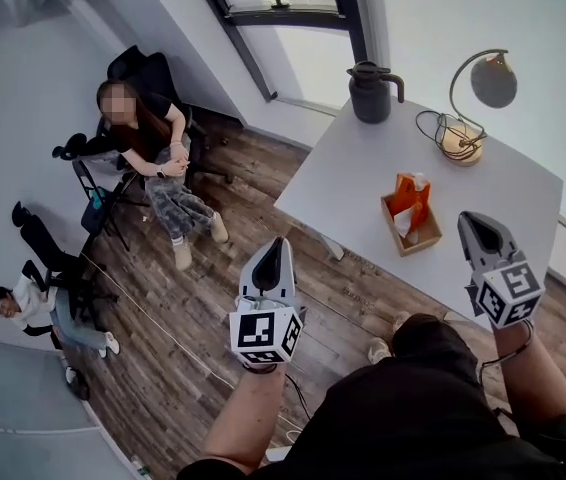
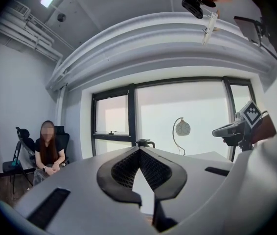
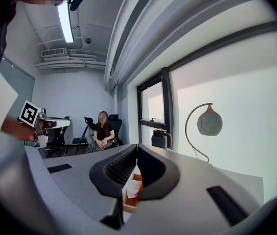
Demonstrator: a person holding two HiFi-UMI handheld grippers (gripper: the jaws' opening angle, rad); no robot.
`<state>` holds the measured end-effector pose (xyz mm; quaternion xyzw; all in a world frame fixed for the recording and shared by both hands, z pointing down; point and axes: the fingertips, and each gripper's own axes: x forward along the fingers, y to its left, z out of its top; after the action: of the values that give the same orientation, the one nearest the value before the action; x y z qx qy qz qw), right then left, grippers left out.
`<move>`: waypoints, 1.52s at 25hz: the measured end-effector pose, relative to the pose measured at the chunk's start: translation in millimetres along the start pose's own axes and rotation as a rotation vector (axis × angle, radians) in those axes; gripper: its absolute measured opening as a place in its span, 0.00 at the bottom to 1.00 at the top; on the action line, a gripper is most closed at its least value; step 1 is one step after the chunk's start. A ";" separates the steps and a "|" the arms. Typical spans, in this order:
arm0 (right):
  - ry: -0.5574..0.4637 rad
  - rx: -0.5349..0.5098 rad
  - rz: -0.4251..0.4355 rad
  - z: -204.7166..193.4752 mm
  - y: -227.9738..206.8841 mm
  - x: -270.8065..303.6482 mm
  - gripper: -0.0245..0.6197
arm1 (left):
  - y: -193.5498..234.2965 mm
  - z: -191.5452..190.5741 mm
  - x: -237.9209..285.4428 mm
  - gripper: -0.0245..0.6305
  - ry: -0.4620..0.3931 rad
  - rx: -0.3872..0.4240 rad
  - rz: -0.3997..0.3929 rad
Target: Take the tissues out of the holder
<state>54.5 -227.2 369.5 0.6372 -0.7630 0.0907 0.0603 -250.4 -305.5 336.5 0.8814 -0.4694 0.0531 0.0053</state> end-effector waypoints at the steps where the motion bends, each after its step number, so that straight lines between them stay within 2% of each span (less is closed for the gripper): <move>1: 0.000 0.008 -0.010 0.4 -2.6 1.8 0.05 | 0.6 -1.6 3.5 0.04 0.004 -0.002 -0.005; 5: 0.007 0.020 -0.035 -0.9 -9.2 14.7 0.05 | 8.9 -3.1 16.4 0.04 0.006 -0.011 -0.007; 11: 0.023 0.021 -0.021 -1.2 -11.5 39.2 0.05 | 20.7 -6.7 36.5 0.04 0.024 -0.020 -0.004; 21: 0.082 0.066 -0.024 -21.4 -42.0 81.4 0.05 | 19.1 -14.3 101.6 0.04 0.063 -0.020 -0.035; 28: 0.121 0.085 0.008 -35.7 -55.7 108.1 0.05 | 9.2 -13.6 139.0 0.04 0.090 -0.001 -0.056; 33: 0.152 0.063 0.066 -47.8 -54.0 120.9 0.05 | 2.2 -11.1 160.4 0.04 0.111 0.034 -0.062; 38: 0.164 0.088 0.089 -55.5 -60.8 132.9 0.05 | 1.3 -7.4 180.2 0.04 0.126 0.048 -0.051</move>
<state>89.0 -353.5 455.0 0.5953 -0.7782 0.1783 0.0905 -152.4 -454.8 361.6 0.8877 -0.4443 0.1198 0.0149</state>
